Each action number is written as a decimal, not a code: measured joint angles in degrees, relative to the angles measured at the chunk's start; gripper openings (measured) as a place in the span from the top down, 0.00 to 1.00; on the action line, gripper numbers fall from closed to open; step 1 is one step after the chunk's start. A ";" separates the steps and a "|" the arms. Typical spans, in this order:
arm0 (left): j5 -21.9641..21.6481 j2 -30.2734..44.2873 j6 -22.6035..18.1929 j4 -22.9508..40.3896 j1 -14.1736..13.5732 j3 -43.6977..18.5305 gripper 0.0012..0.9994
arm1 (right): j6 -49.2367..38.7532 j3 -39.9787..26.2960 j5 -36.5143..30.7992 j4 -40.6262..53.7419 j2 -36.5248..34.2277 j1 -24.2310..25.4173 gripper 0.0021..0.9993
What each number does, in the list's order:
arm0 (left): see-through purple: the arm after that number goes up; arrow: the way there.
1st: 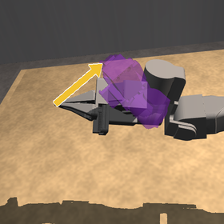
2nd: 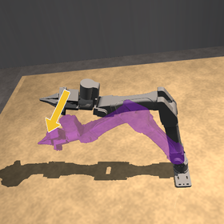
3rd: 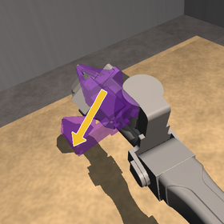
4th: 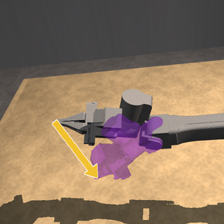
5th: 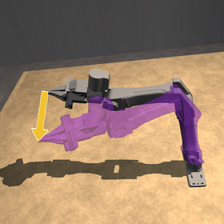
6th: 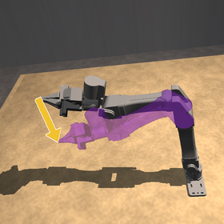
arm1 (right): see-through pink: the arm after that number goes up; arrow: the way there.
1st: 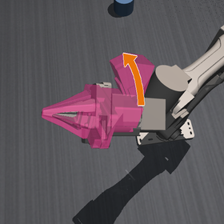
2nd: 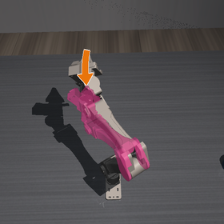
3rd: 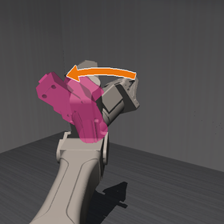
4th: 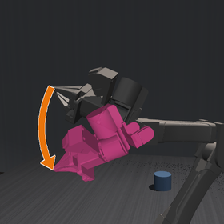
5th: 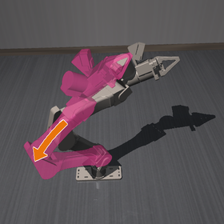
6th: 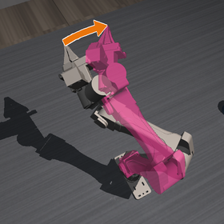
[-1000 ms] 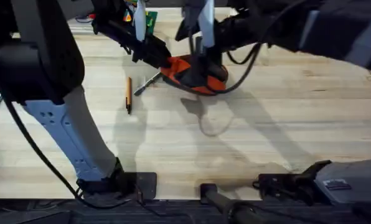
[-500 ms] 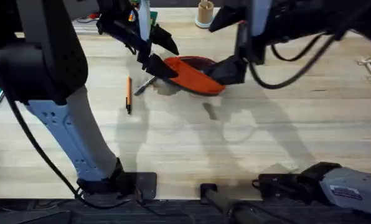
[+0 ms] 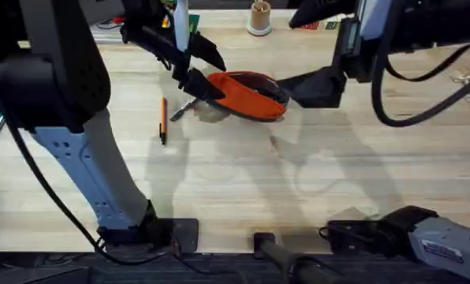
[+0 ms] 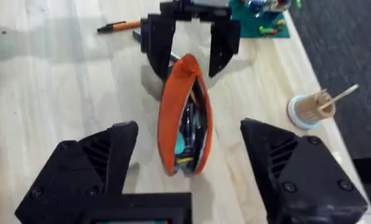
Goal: Unzip the bag, pick up the pens from the table one at a time and place them inside, then zip the bag closed.
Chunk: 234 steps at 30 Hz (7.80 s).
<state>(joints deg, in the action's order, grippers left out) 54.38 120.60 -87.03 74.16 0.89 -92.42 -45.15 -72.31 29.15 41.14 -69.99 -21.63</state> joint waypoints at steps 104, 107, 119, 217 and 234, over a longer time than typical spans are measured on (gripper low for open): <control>-28.70 -53.17 49.58 7.25 2.99 18.12 0.00 | 0.42 0.00 -6.91 -0.67 -24.40 0.14 0.97; -28.68 -53.16 49.58 7.27 3.01 18.12 0.00 | 0.42 0.00 -6.91 -2.32 -25.97 0.14 0.97; -28.69 -53.17 49.78 7.27 2.99 18.12 0.00 | 0.58 0.00 -6.85 -3.43 -28.75 0.12 0.01; -51.94 -14.87 82.92 -20.42 2.99 18.14 0.01 | 4.74 0.00 -14.41 11.87 10.31 0.14 0.00; -53.63 -16.11 82.74 -23.69 3.10 22.59 0.13 | 4.72 0.00 -14.56 11.81 10.31 0.14 0.00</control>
<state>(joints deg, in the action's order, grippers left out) 0.74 104.49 -4.29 50.47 3.99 -69.83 -40.42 -72.31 14.59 52.95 -59.68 -21.50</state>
